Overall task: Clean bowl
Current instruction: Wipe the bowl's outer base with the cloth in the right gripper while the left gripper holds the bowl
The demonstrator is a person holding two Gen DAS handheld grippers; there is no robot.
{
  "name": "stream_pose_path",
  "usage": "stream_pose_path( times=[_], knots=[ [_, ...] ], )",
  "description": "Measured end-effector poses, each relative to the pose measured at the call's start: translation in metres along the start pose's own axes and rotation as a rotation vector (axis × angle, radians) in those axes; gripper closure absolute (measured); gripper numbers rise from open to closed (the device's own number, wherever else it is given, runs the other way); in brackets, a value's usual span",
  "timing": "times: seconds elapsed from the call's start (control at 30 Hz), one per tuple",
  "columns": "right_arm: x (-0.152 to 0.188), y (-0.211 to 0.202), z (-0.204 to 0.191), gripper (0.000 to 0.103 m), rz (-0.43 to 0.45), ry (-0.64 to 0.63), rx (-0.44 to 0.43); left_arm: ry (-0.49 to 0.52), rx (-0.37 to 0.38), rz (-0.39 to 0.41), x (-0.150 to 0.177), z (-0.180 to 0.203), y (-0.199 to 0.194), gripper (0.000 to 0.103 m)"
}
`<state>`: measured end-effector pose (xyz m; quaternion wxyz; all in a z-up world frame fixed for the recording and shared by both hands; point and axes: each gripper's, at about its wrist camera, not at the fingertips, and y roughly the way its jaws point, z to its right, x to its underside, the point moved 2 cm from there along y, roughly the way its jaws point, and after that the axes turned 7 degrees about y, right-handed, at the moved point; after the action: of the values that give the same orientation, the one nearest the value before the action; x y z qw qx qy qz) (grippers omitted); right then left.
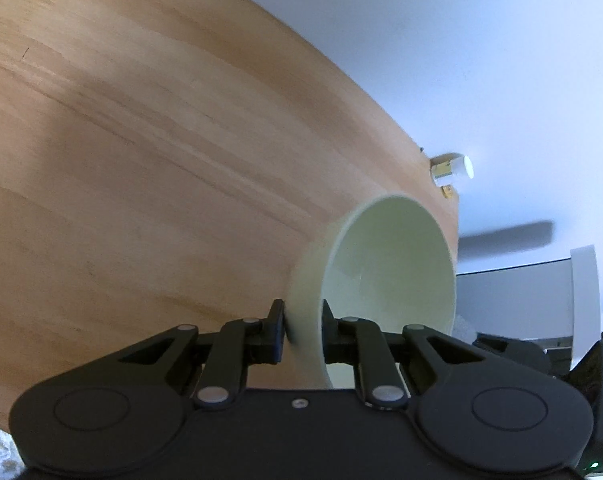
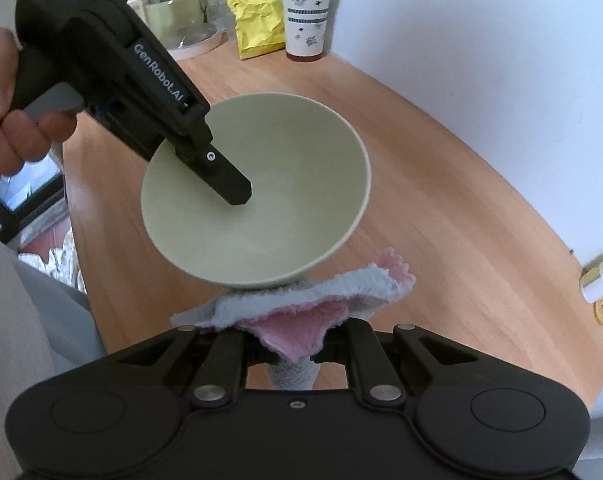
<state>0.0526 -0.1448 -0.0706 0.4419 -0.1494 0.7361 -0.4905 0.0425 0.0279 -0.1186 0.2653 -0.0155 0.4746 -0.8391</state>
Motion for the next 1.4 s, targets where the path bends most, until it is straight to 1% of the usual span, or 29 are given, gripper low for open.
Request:
stream_pose_path(
  times=[0.13,0.47,0.6,0.8,0.9,0.97,1.1,1.23,1.27,1.33,1.4],
  knots=[
    [0.003,0.001,-0.003,0.091,0.005,0.021,0.003,-0.009,0.010,0.023,0.001,-0.003,-0.001,0.089],
    [-0.004,0.012,-0.030,0.091,0.009,0.009,-0.044,-0.032,0.046,0.085,-0.006,-0.002,-0.003,0.089],
    [-0.009,0.017,-0.039,0.091,0.018,0.047,-0.075,-0.055,0.053,0.095,-0.006,-0.005,-0.003,0.089],
    [-0.015,0.019,-0.040,0.091,0.030,0.094,-0.100,-0.070,0.055,0.109,-0.008,-0.008,-0.003,0.089],
    [-0.016,0.021,-0.039,0.091,0.035,0.110,-0.096,-0.049,0.067,0.115,-0.009,-0.008,-0.005,0.089],
    [-0.015,0.020,-0.038,0.091,0.036,0.106,-0.096,-0.024,0.070,0.106,-0.011,-0.007,-0.007,0.089],
    [-0.007,0.016,-0.028,0.091,0.023,0.087,-0.070,0.011,0.067,0.078,-0.012,-0.009,-0.010,0.089],
    [0.009,0.012,-0.017,0.091,0.010,0.035,-0.056,0.064,0.061,0.040,-0.011,-0.010,-0.010,0.089],
    [0.014,0.012,-0.016,0.091,0.001,0.007,-0.041,0.067,0.060,0.034,-0.010,-0.010,-0.011,0.089],
    [0.016,0.011,-0.012,0.091,-0.014,0.001,-0.024,0.057,0.063,0.017,-0.008,-0.013,-0.009,0.090],
    [0.015,0.008,-0.004,0.091,-0.021,0.042,-0.034,0.029,0.064,0.009,-0.006,-0.018,-0.006,0.090]
  ],
)
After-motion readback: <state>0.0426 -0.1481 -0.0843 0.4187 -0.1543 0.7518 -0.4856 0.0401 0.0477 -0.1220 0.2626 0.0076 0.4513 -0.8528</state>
